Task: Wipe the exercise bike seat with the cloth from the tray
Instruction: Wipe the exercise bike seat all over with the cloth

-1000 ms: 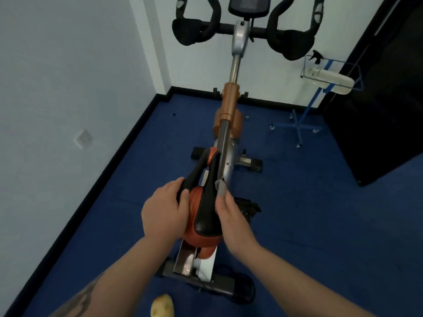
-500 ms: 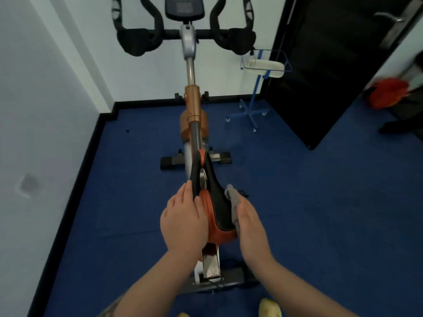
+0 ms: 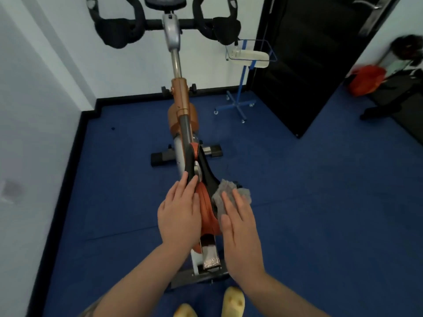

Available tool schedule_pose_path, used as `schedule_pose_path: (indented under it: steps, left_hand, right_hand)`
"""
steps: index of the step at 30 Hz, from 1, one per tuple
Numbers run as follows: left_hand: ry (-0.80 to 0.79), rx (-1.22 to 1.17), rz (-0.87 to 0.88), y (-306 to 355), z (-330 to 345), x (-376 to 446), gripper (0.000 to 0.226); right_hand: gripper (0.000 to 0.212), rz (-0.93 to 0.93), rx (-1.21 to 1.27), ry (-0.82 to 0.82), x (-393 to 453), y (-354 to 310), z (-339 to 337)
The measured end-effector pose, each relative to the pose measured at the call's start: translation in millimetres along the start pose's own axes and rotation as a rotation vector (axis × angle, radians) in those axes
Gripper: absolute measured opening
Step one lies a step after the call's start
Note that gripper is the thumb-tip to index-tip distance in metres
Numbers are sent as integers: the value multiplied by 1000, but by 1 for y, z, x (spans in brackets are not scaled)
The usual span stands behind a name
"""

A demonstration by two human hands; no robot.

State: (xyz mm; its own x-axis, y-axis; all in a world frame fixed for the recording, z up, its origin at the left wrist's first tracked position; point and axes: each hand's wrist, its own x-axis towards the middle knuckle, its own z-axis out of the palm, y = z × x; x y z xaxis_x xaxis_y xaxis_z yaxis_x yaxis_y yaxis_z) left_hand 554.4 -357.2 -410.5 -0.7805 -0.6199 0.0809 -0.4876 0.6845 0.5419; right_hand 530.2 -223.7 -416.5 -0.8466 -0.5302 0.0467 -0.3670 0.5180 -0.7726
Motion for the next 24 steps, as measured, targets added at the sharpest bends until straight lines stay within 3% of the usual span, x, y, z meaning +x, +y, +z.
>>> schedule_pose_path:
  steps: [4,7,10,12,15,18,21,24]
  left_hand:
    - [-81,-61,94,-10,-6,2,48]
    - [-119,-70,117,-14,-8,4,50]
    - [-130,-85,115,-14,-9,2,52]
    - [-150,-96,104,-14,-10,2,49]
    - [-189,-109,119,-17,-13,3,47]
    - [-235,-110,182,-20,-16,5,48]
    - [-280,-79,275,-24,-20,5,50]
    - [-330,-9,409,-30,-25,7,49]
  right_hand:
    - [49,-170,-139,-157,9,18,-17]
    - [46,-122,27,-250,33,28,-31]
    - [45,36,91,-97,30,16,-14]
    - [47,-16,-21,-8,10,5,2]
    - [46,-161,-173,-39,-14,10,14]
    - [44,-267,-144,-81,0,25,1]
    - [45,-163,58,-75,20,26,-6]
    - [52,42,193,106,18,14,12]
